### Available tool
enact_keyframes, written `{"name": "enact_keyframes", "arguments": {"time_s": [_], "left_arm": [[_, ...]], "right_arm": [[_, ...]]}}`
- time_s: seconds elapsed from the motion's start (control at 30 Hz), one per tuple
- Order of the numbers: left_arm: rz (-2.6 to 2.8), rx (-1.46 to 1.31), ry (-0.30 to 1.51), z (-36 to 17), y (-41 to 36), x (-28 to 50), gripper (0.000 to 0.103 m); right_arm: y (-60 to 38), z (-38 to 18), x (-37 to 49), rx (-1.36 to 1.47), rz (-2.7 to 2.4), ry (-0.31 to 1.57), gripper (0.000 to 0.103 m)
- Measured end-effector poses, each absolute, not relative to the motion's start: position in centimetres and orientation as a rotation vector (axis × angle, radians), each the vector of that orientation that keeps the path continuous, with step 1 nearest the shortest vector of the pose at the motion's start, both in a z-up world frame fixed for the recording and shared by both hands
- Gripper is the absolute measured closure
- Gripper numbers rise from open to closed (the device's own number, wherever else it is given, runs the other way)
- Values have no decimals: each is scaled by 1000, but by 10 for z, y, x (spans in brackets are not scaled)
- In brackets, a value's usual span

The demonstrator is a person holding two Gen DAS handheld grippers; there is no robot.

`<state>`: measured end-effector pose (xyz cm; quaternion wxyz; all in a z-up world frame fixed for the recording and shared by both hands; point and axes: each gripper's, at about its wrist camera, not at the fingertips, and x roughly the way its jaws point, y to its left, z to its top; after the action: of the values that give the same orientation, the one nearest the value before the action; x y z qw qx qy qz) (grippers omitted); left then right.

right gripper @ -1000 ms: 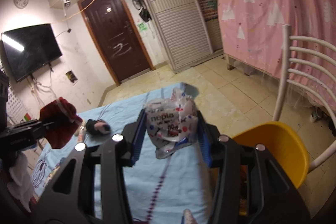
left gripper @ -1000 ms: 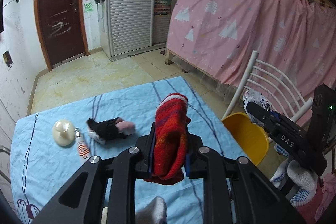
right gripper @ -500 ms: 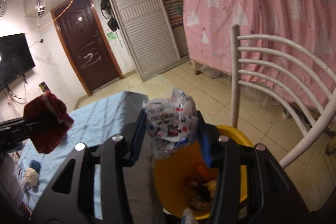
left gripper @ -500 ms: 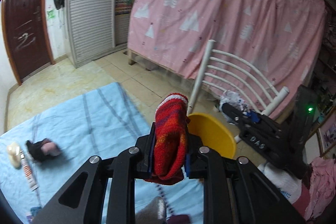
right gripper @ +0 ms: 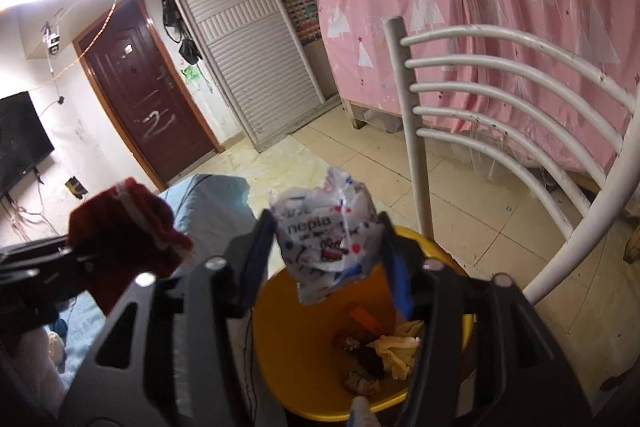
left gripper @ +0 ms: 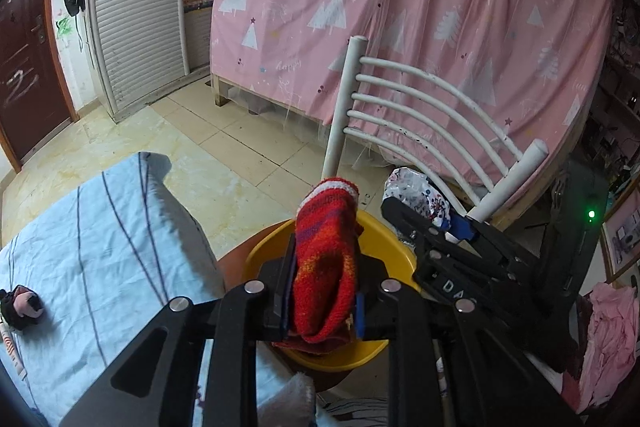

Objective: Collect trash
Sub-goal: 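Carry the mitten and snack bag to the yellow bucket and release them, then move both tools back over the bed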

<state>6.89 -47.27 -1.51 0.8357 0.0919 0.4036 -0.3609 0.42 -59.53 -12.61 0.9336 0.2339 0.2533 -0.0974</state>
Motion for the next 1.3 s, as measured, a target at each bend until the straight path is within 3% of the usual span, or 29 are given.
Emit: {"name": "enact_keyframes", "arguments": {"time_s": [0.1, 0.13, 0.73, 0.9, 1.3], "left_arm": [[-752, 187, 871, -18, -475, 73, 53], [-751, 182, 876, -19, -475, 74, 48], [-707, 118, 821, 11, -411, 53, 42], [-677, 93, 808, 20, -381, 45, 41], [-560, 29, 779, 25, -289, 36, 37]], "right_arm": [[-594, -128, 4, 487, -197, 520, 46], [-594, -128, 5, 487, -197, 519, 45], [-557, -118, 5, 432, -124, 509, 34], [-531, -110, 6, 398, -65, 500, 29], [-451, -99, 6, 293, 76, 510, 26]]}}
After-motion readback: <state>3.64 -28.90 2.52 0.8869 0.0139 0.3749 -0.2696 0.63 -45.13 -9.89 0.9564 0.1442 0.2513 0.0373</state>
